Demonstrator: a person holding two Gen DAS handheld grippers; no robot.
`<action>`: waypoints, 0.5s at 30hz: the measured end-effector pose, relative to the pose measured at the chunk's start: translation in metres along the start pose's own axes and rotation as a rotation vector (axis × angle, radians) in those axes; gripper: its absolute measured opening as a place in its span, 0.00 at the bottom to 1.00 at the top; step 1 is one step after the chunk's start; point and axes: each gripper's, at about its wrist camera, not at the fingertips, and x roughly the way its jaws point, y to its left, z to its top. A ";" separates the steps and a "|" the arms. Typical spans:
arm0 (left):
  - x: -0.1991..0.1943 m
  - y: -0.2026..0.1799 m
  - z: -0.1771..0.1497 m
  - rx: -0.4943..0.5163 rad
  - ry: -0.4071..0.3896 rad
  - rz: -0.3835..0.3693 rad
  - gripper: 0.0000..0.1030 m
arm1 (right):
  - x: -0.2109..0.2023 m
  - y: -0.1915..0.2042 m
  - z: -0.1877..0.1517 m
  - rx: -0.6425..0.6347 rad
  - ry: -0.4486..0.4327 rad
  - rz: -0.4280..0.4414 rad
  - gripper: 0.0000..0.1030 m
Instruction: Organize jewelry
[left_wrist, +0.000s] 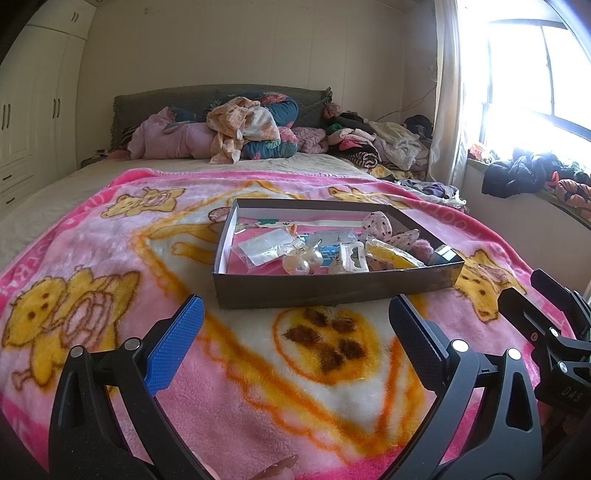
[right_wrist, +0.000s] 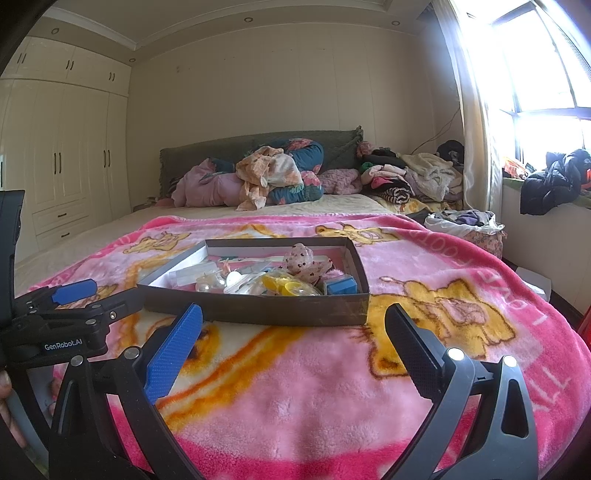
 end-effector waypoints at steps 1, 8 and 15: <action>0.000 0.000 0.000 0.002 0.000 0.001 0.89 | 0.000 0.000 0.000 0.000 0.000 0.000 0.94; 0.000 0.000 0.000 0.000 0.000 0.000 0.89 | 0.000 0.000 0.000 -0.001 -0.001 -0.002 0.94; 0.000 0.000 0.000 0.001 0.000 -0.002 0.89 | 0.000 0.000 0.000 0.000 -0.001 -0.001 0.94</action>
